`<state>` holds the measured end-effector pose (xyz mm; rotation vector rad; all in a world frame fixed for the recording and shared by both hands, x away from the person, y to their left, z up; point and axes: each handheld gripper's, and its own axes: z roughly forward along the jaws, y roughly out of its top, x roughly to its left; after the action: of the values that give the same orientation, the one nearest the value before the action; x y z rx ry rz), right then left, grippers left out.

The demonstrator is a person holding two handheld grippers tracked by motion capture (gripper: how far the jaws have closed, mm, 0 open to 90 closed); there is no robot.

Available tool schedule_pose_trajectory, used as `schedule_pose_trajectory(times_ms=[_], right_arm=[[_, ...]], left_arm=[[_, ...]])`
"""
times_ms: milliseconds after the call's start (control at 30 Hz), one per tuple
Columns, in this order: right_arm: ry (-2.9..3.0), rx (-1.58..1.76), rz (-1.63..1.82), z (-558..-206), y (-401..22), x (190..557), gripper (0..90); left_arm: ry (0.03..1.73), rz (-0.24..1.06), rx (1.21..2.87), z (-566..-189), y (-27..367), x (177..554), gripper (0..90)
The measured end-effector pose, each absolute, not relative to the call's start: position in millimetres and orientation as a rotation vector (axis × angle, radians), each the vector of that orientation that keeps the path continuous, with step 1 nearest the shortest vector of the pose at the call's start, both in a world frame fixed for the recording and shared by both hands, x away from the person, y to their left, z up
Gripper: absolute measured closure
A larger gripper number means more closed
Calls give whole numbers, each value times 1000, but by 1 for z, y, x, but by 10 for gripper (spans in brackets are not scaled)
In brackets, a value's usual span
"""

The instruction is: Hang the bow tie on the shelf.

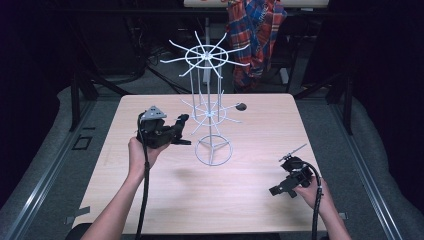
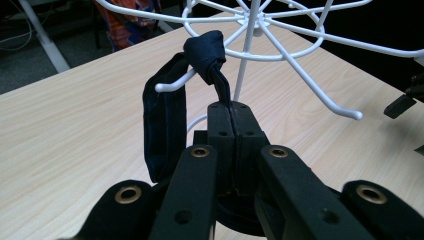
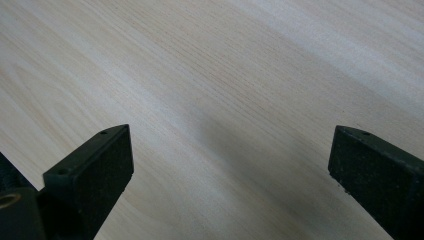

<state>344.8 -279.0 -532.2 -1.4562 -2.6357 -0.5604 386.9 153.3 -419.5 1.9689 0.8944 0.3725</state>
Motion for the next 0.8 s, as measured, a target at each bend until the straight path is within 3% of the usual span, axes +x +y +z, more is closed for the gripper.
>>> schedule_pose_trajectory(times_ms=[333,800], right_arm=[[-2650,-1446,-529,-532,-280,346,40],[-2638,-1435,-536,-535,-284,347,42]], left_arm=[[818,389,1935,-420,146,389,889],[907,249,1871,-445,152,407,889]])
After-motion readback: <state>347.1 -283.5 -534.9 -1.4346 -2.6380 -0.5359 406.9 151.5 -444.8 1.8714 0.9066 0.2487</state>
